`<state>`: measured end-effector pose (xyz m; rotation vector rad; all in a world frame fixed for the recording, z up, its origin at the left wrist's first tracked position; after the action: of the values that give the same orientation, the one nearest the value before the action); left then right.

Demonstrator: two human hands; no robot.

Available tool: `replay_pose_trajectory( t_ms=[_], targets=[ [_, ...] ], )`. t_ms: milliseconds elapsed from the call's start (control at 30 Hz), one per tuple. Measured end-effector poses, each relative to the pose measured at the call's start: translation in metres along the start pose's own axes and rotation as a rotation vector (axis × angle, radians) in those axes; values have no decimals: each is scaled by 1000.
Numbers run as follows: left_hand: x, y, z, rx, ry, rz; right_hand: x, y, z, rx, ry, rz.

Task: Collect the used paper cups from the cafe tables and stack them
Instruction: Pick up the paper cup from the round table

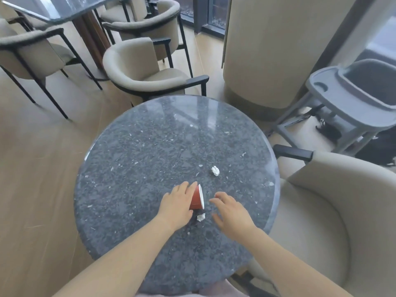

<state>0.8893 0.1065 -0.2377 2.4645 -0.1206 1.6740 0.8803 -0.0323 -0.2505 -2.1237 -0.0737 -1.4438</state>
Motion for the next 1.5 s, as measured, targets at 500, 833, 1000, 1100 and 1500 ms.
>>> replay_pose_trajectory(
  t_ms=[500,833,1000,1100,1500],
  targets=[
    [12,-75,-16,251,145,-364,-29,-21,23,-20,-93,-38],
    [7,-114,-43,292,110,-288,-60,-34,55,0,-274,-62],
    [13,-121,-43,296,180,-296,-60,-32,61,-13,-289,7],
    [13,-127,-44,309,196,-301,-47,-35,69,-41,-181,118],
    [6,-144,-52,396,146,-286,-51,-56,84,57,-239,87]
  ],
)
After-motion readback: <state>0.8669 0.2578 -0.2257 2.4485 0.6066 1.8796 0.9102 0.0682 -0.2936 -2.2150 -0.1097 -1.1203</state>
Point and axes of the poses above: each hand's wrist, its own z-axis towards the middle knuckle, its own x-axis out of the back of the hand, y = z × x, the point moved 8 cm from there along z, towards the middle knuckle, and after that the axes turned 1 degree about -y, right-handed, at the moved point
